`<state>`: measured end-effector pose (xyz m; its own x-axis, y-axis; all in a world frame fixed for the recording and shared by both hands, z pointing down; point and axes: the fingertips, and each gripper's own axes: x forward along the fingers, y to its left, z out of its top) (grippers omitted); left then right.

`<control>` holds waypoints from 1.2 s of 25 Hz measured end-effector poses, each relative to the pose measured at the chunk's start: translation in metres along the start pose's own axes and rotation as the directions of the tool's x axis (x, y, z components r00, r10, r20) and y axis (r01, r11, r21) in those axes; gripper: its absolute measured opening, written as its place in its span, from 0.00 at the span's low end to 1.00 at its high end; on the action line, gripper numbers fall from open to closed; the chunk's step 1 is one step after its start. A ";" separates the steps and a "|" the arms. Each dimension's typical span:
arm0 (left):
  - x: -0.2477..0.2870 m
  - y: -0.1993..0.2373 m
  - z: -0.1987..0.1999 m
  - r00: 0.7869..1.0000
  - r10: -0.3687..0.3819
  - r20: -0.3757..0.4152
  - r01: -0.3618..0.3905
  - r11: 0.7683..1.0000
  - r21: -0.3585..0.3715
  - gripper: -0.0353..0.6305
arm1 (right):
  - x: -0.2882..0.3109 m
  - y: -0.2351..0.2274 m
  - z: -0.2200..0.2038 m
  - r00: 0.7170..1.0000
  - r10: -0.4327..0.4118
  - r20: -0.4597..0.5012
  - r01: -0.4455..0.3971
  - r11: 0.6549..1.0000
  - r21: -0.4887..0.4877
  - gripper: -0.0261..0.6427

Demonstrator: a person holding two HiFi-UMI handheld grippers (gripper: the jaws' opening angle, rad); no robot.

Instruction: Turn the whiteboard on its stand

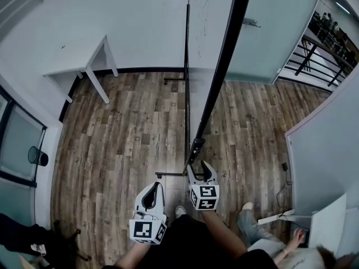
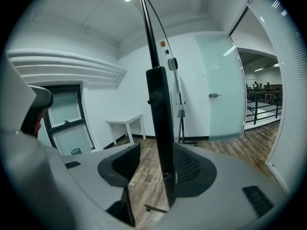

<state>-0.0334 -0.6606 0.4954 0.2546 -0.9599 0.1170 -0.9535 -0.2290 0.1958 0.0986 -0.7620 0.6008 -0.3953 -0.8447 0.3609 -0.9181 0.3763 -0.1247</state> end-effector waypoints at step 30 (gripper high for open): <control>0.008 0.028 -0.013 0.992 0.120 -0.036 -0.120 0.993 -0.015 0.08 | 0.116 -0.029 -0.014 0.994 -0.073 -0.085 0.069 0.996 -0.050 0.29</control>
<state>-0.0563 -0.6732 0.5146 0.1442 -0.9741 0.1743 -0.9747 -0.1093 0.1952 0.0800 -0.8661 0.6590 -0.3227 -0.8346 0.4464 -0.9406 0.3353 -0.0530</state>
